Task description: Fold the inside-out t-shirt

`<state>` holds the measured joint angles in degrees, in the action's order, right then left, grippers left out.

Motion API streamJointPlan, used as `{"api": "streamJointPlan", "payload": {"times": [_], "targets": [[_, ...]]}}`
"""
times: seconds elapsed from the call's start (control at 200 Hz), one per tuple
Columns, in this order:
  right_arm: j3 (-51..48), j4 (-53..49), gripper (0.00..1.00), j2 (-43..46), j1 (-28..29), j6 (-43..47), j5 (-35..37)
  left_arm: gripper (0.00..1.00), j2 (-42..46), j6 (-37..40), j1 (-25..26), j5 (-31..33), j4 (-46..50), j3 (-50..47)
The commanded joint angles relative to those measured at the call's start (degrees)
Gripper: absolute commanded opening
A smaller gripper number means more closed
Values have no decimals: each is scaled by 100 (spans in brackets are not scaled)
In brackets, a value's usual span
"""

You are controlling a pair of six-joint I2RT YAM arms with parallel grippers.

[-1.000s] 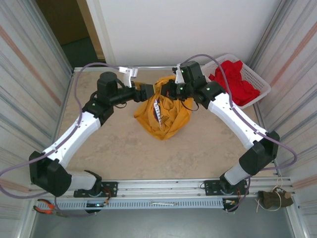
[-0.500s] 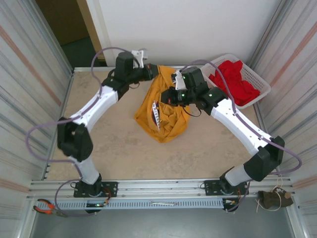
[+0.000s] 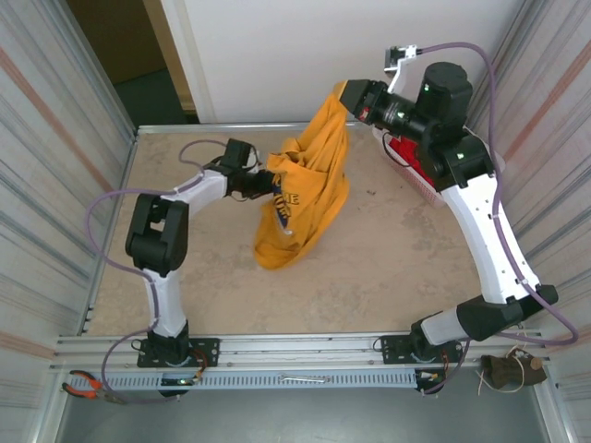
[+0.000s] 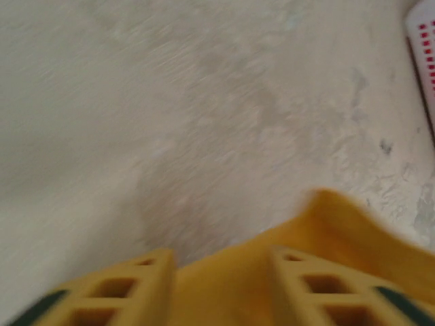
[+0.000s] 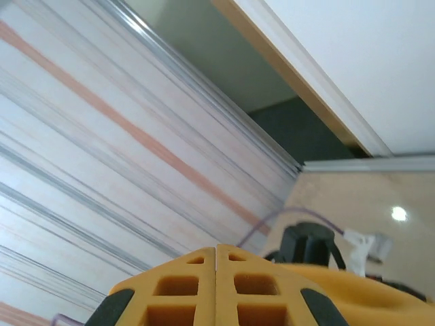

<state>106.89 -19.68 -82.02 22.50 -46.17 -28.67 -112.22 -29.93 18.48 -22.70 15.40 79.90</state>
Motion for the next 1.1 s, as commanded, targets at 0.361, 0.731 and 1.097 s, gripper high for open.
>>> {"api": "streamJointPlan", "payload": {"times": [0.361,0.731,1.097], "targets": [[-986,1057,0,329,-18,-417,-355,76,3660,-207,294,-361,-579,-855],[-1012,1104,0,329,0,-580,-267,80,3380,69,1525,471,-829,-1127],[-1332,940,0,529,-194,-611,394,0,2851,388,1395,330,-461,-240]]}}
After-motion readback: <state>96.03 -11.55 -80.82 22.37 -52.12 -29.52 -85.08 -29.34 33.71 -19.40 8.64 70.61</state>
